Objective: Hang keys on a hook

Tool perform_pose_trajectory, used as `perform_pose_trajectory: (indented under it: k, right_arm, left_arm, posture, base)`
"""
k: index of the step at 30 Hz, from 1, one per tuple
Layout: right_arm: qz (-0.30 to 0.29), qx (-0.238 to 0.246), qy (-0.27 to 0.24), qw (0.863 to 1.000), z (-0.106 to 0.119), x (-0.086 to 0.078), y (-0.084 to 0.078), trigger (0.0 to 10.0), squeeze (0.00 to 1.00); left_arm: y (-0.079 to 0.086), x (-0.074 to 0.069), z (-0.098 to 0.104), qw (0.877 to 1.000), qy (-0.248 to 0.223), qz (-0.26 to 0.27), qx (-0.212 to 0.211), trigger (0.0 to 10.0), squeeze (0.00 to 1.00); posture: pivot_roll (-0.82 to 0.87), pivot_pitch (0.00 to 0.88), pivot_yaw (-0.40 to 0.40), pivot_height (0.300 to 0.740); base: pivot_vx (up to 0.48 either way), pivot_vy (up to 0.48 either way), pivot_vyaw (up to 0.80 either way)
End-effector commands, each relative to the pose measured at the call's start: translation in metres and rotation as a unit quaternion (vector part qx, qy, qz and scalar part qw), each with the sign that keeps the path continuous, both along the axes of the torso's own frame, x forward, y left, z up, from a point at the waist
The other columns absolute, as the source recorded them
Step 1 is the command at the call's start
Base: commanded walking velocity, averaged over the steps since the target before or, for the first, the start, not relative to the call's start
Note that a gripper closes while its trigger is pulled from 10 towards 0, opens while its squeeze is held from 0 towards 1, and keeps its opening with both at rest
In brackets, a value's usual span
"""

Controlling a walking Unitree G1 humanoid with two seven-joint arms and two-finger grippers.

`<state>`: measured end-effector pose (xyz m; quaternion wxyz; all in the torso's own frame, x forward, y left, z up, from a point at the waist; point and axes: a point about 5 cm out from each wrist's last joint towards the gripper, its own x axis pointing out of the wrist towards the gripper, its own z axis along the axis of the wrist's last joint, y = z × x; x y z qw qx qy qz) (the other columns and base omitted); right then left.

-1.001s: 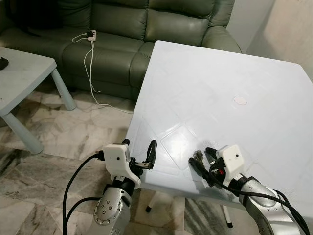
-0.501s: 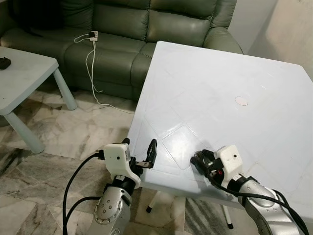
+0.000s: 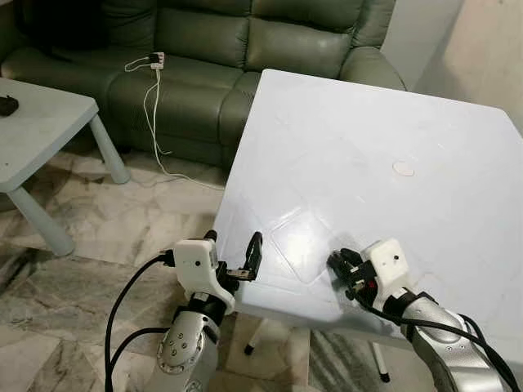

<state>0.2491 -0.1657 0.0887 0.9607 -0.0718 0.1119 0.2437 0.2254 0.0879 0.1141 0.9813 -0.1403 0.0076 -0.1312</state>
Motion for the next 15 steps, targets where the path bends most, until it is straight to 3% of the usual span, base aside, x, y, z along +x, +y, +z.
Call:
perform_pose_trajectory:
  k: [1,11,15]
  right_arm:
    - [-0.015,-0.002,0.015,1.0,-0.0056,-0.0017,-0.007,0.0,0.0]
    - [-0.023,0.021,0.014,0.999,-0.0035,-0.0003,-0.0088,0.0,0.0]
    - [-0.039,0.053,-0.002,0.998,0.003,0.0036,-0.0099,0.0,0.0]
  left_arm:
    - [-0.0087,0.0006,0.0023,1.0,-0.002,-0.009,-0.017,10.0,0.0]
    - [-0.0085,0.0002,0.0026,1.0,0.0,-0.008,-0.018,10.0,0.0]
    - [-0.0081,0.001,0.0027,1.0,0.0,-0.008,-0.017,10.0,0.0]
  posture:
    - [0.0,0.091,-0.117,0.74]
    - [0.0,0.105,-0.114,0.74]
    - [0.0,0.106,-0.112,0.74]
  base:
    - [0.0,0.0,0.0]
    - [0.0,0.0,0.0]
    - [0.0,0.0,0.0]
